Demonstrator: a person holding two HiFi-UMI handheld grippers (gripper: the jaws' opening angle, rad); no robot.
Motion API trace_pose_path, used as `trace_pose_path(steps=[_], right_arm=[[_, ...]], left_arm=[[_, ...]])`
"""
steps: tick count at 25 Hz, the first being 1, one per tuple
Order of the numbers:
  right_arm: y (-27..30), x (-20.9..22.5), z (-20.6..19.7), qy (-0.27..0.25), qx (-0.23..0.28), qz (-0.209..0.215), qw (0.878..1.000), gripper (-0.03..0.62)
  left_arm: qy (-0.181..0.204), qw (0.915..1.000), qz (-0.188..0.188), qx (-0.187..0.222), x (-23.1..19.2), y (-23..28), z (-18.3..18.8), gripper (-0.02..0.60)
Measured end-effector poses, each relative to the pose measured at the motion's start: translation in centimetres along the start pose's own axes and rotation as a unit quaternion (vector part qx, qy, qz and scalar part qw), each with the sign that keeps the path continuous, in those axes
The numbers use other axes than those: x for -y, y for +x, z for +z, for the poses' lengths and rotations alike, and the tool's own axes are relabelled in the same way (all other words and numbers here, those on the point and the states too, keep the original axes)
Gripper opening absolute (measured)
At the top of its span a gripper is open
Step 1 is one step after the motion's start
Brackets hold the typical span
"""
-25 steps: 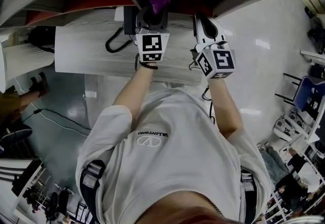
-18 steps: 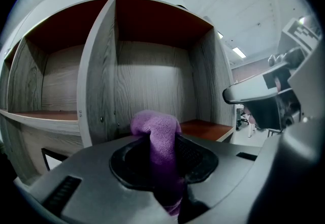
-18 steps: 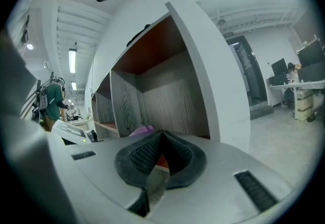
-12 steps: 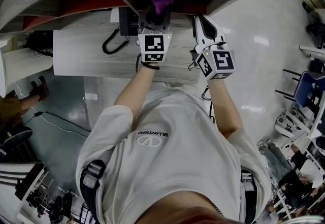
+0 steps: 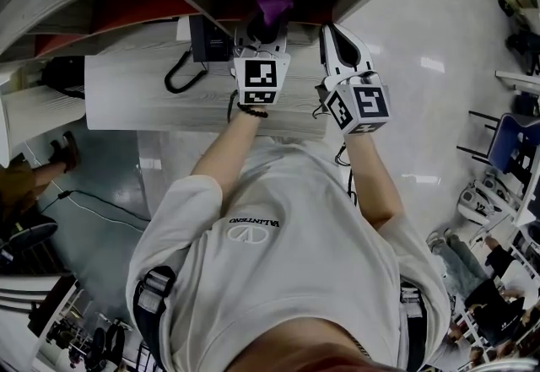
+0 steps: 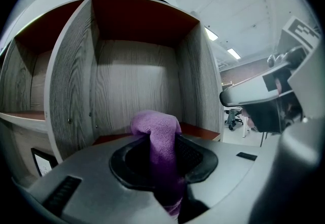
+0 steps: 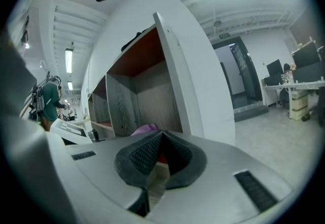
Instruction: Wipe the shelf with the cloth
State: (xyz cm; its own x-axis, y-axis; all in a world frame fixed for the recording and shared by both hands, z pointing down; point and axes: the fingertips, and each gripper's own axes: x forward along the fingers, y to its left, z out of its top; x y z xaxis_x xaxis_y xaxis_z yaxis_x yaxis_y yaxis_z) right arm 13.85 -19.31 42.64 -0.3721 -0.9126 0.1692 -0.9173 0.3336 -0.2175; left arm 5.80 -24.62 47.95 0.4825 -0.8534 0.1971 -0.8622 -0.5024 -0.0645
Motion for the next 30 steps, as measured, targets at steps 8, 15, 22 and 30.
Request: trace_pose_path(steps=[8, 15, 22, 30], right_arm=[[-0.9, 0.6, 0.0, 0.001, -0.002, 0.003, 1.000, 0.000], [-1.7, 1.5, 0.0, 0.004, -0.002, 0.003, 1.000, 0.000], [-2.1, 2.5, -0.3, 0.006, -0.004, 0.001, 1.000, 0.001], [-2.4, 3.1, -0.4, 0.004, -0.004, 0.003, 1.000, 0.000]], left_arm=[[0.007, 1.0000, -0.007, -0.001, 1.8, 0.4, 0.5, 0.097], [0.007, 0.9997, -0.022, 0.000, 4.0, 1.1, 0.8, 0.097], [0.007, 0.9995, -0.032, -0.001, 5.9, 1.7, 1.0, 0.097], [0.005, 0.9995, -0.031, -0.001, 6.9, 2.0, 1.1, 0.097]])
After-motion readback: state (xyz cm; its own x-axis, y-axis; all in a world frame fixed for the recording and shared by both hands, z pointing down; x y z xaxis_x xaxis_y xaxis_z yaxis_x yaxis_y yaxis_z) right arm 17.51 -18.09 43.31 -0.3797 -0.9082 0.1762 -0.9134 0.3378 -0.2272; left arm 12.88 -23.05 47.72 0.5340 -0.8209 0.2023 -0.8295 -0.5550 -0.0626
